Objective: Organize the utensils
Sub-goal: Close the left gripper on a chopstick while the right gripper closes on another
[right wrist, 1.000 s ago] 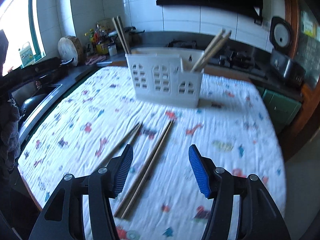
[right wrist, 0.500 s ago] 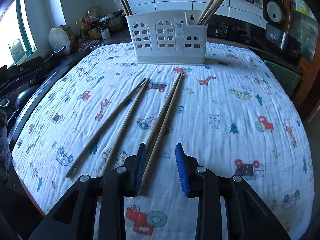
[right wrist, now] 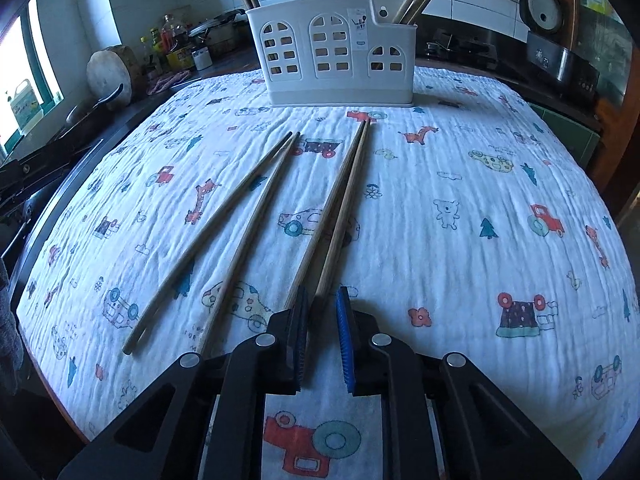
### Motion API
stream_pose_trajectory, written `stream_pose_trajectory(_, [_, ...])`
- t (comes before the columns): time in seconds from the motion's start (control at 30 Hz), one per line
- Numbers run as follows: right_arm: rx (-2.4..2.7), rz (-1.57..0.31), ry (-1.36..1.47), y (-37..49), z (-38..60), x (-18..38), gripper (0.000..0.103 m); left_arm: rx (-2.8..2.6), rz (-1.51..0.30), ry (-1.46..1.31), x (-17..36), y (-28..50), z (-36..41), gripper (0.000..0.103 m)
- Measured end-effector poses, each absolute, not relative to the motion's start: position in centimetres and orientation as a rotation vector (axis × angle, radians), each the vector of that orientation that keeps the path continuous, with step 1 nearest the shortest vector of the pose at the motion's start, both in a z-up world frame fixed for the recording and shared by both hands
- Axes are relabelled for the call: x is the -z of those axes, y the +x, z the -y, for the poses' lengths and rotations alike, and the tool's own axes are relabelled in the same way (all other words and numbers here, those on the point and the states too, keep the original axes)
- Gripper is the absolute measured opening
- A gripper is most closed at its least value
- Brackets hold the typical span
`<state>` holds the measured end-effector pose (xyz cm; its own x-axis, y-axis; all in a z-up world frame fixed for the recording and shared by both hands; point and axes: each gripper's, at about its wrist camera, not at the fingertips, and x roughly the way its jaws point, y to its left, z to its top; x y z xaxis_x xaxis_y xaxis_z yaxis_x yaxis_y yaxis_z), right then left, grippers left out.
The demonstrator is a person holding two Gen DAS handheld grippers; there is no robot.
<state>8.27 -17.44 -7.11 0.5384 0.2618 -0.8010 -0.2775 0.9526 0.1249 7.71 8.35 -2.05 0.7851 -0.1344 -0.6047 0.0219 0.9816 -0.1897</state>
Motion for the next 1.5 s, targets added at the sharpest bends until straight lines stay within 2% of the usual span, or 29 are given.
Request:
stream_pose_trajectory(0.47, [-0.267,-0.924,-0.032,8.1,17.8,7.3,0.008,0.160,-0.746,-0.136,5.0,7.1,-4.9,0.072])
stream_pose_trajectory(0.67, [-0.252,-0.917,-0.036,7.6,18.9,7.3,0.007,0.194,-0.810,-0.147,7.1,7.4,-3.3,0.057])
stream_pose_trajectory(0.83, [-0.253,-0.913,-0.037,7.3,19.4,7.3,0.007,0.231,-0.845,-0.136,7.9,7.7,-1.8,0.038])
stream_pose_trajectory(1.03, [-0.261,-0.909,-0.031,6.9,19.9,7.4,0.007,0.257,-0.877,-0.113,8.8,7.8,-0.6,0.025])
stream_pose_trajectory(1.3, [-0.277,-0.901,-0.027,6.4,20.1,7.4,0.008,0.246,-0.910,-0.090,9.7,8.0,0.0,0.019])
stream_pose_trajectory(1.5, [-0.287,-0.895,-0.023,6.3,20.2,7.4,0.009,0.222,-0.917,-0.055,9.7,8.0,0.6,0.018])
